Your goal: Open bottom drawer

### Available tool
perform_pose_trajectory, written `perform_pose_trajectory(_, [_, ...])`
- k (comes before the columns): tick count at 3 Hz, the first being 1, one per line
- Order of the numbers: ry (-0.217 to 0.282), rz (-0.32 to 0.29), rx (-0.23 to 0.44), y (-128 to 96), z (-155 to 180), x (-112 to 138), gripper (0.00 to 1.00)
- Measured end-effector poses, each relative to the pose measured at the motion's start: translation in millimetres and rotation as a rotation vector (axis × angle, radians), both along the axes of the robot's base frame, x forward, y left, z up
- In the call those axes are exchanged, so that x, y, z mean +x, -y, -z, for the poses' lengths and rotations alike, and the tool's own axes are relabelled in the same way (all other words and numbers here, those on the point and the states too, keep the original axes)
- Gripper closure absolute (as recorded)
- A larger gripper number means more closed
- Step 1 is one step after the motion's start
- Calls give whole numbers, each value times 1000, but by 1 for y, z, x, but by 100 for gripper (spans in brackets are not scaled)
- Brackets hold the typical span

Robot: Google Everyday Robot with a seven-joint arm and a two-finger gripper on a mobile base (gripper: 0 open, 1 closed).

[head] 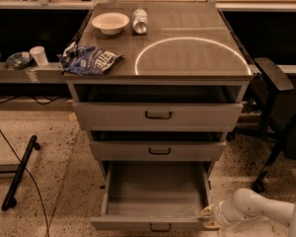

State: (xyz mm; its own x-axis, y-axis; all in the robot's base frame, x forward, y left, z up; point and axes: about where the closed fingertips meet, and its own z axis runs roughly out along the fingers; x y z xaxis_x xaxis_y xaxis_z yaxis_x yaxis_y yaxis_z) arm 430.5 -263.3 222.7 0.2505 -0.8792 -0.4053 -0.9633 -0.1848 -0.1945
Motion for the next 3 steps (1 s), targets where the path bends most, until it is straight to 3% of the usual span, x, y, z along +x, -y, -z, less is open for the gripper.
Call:
perform_pose_trajectory(1, [47,-35,26,-14,-13,8,48])
perform_pose_trajectory(3, [59,-43,27,-15,-14,12,0])
